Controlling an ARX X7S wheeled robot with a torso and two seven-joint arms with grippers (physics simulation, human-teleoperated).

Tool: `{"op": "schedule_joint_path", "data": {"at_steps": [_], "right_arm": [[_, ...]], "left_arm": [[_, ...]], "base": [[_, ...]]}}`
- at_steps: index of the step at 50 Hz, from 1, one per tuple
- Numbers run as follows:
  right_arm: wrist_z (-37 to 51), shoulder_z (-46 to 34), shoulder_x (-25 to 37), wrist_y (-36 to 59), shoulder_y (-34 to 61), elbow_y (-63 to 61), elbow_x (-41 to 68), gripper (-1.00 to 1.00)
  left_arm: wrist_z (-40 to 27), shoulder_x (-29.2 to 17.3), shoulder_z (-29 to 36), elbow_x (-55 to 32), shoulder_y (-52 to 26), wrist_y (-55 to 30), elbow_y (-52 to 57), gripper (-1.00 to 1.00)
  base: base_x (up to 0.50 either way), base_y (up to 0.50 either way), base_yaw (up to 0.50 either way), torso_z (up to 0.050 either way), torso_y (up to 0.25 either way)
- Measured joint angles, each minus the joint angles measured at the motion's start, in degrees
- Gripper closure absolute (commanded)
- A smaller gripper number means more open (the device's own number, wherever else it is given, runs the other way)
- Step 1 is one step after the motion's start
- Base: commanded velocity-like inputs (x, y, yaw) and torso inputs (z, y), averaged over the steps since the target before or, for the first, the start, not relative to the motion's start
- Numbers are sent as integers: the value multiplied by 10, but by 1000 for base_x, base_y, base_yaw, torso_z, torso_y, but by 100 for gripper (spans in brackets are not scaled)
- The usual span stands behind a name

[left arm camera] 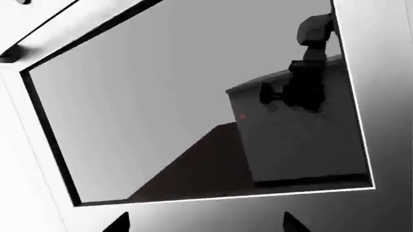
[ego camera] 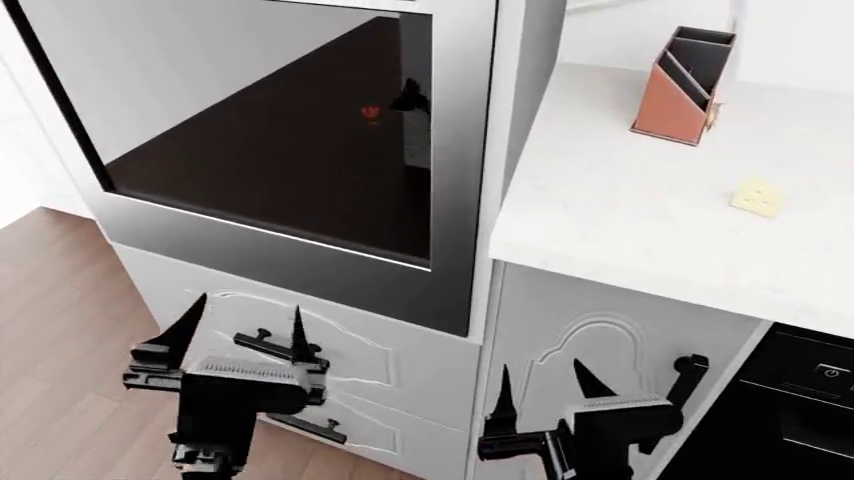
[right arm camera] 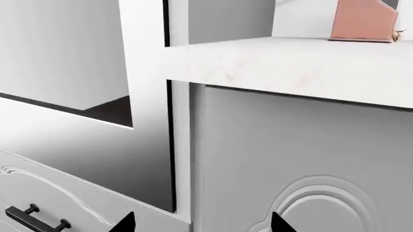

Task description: Open the oven door

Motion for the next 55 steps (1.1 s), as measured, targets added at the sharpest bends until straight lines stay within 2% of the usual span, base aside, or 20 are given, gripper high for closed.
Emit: {"op": "schedule_joint_path", "data": {"at_steps": [12, 19, 24, 36, 55], "right_arm": [[4, 4, 8, 12, -3, -28, 14, -100], [8, 7, 10, 14, -4, -35, 21, -100], [11, 8, 11, 14, -4, -36, 23, -100], [21, 14, 13, 13, -3, -40, 29, -100], [29, 11, 15, 11, -3, -36, 35, -100]], "left_arm": [[26, -141, 24, 195, -161, -15, 28, -100], [41, -206, 81, 318, -270, 35, -11, -100], [60, -233, 120, 379, -345, 76, -42, -100], [106, -246, 169, 433, -450, 119, -90, -100], [188, -199, 164, 388, -497, 68, -98, -100]], "base": [[0, 0, 0, 0, 0], [0, 0, 0, 0, 0], [0, 0, 0, 0, 0], [0, 0, 0, 0, 0], [0, 0, 0, 0, 0]]}}
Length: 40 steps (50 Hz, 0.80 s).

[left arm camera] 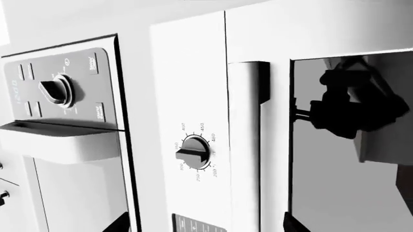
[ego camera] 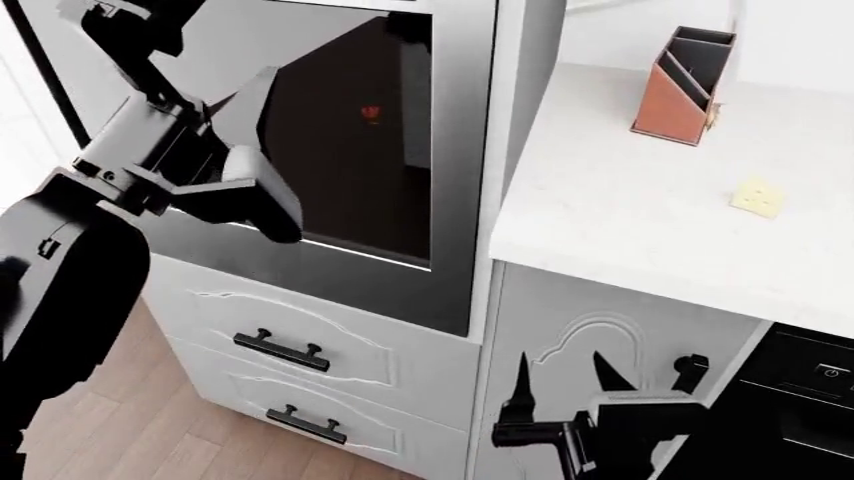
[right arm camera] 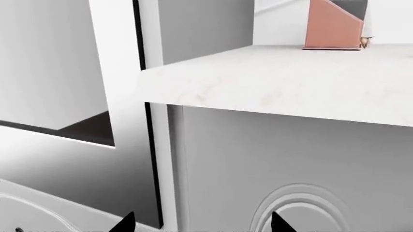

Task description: Open the oven door

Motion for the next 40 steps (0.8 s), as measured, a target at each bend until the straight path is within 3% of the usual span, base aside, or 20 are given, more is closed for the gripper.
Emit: {"op": "schedule_joint_path", "data": {"at_steps": [40], "right_arm": [[7, -22, 5, -6, 2, 12, -1, -100]], "left_arm": [[20, 50, 29, -7, -60, 3, -50, -100]], "base": [[0, 0, 0, 0, 0]]}}
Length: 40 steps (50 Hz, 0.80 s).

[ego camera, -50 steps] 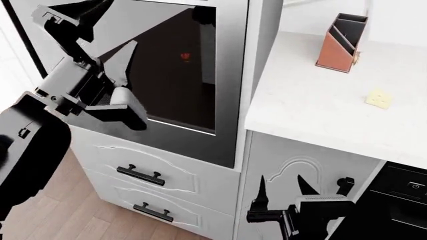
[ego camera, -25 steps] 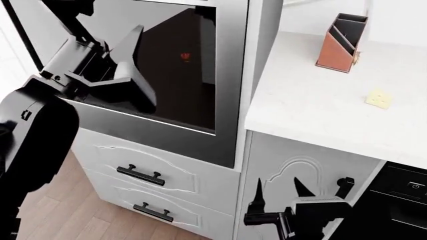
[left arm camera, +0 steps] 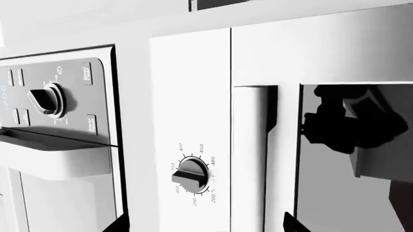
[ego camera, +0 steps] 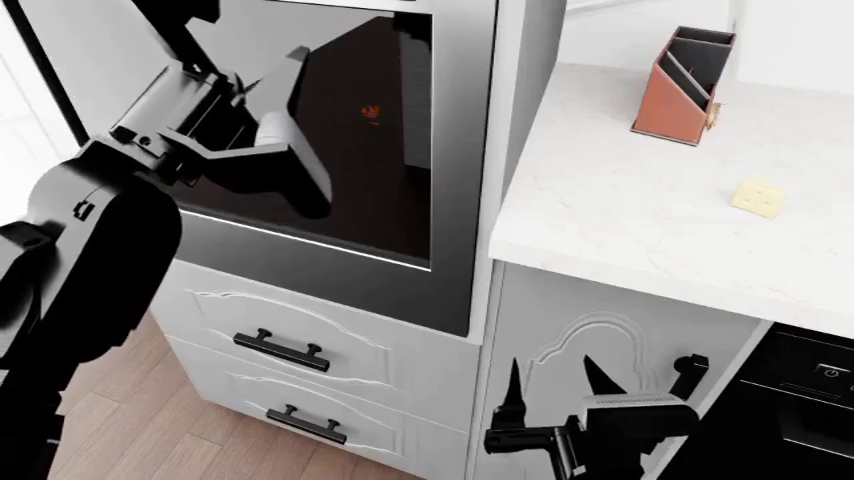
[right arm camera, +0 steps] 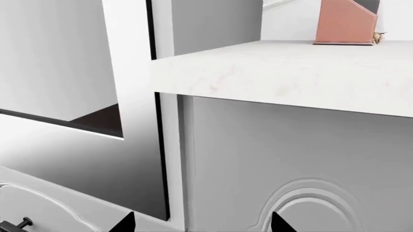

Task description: Open the oven door

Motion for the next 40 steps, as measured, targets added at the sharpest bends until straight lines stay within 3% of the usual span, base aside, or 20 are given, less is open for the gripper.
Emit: {"op": "schedule_joint_path", "data": {"at_steps": [40], "right_arm": [[6, -13, 8, -4, 5, 7, 6, -100]], "left_arm": [[-48, 85, 43, 6, -76, 24, -173, -100]], "base": [[0, 0, 0, 0, 0]]}}
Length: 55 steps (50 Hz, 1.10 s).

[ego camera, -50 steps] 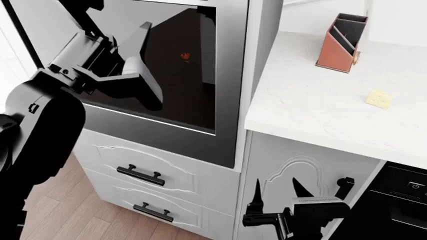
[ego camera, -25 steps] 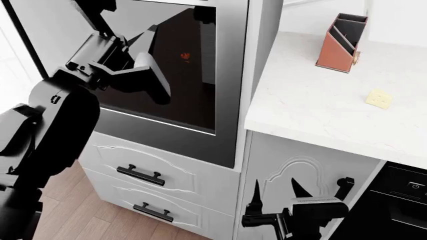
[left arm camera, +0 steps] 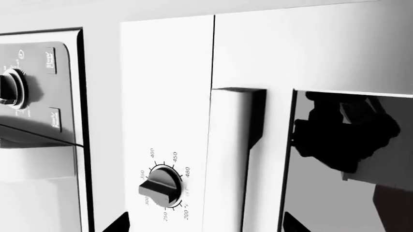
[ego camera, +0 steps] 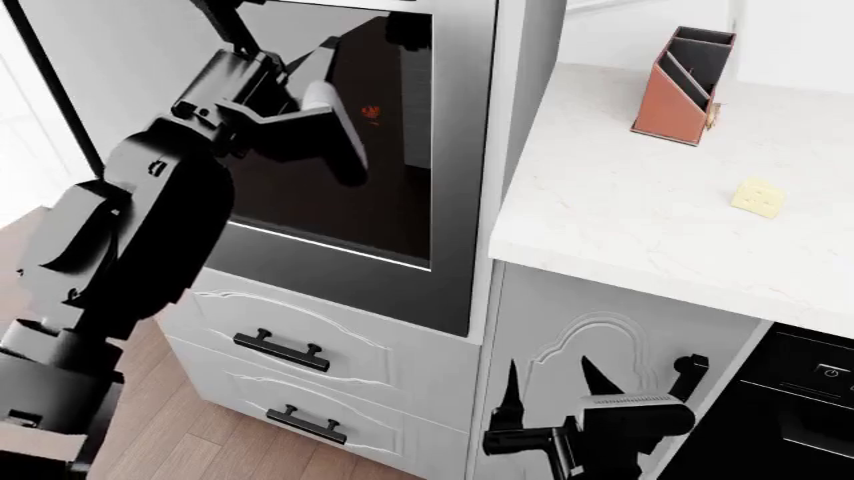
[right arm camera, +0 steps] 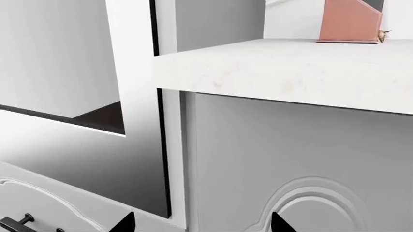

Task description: Open the oven door

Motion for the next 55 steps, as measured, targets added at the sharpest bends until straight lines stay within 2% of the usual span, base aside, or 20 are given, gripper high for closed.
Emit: {"op": "schedule_joint_path", "data": {"at_steps": [18, 55], "right_arm": [[5, -5, 4, -1, 1, -2, 4, -100], [12, -14, 11, -4, 4, 3, 11, -100]], "left_arm": [[-14, 21, 12, 3, -28, 4, -70, -100], [-37, 33, 20, 17, -65, -6, -129, -100]], "base": [[0, 0, 0, 0, 0], [0, 0, 0, 0, 0]]}}
